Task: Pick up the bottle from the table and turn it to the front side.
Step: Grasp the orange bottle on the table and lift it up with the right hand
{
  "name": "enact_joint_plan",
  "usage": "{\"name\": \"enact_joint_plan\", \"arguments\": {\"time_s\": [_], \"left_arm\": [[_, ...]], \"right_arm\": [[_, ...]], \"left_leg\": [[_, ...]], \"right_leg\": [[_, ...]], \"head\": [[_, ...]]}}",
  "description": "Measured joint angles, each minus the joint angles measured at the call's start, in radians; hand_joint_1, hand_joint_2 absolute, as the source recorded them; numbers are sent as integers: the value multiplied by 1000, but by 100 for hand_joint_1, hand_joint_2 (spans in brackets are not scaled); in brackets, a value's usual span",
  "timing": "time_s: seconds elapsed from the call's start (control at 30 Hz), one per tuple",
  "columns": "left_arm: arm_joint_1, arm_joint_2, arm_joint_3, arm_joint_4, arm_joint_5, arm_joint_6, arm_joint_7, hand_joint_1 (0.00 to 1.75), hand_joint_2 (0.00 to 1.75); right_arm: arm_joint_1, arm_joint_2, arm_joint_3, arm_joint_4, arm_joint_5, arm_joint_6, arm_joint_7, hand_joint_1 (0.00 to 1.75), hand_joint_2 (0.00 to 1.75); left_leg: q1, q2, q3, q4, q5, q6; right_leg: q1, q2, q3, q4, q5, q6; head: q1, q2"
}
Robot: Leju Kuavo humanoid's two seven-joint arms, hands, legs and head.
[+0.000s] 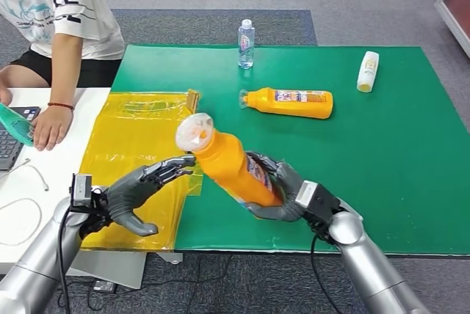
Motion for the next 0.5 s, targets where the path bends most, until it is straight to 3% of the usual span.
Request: {"name": "enact_joint_plan", "arguments": {"time_s": [0.2,0.5], "left_arm": [[-21,11,19,7,13,-2,-1,0,175],[-35,-25,56,61,9,72,-1,0,175]], "right_arm": [[-12,2,62,16,40,-83,8,175,175],[1,3,99,12,51,-124,13,175,175]], "left_leg": [[0,0,0,0,0,0],[0,0,0,0,0,0]], "right_leg": [[0,0,0,0,0,0],[0,0,0,0,0,0]], "head": [[0,0],[0,0]]}}
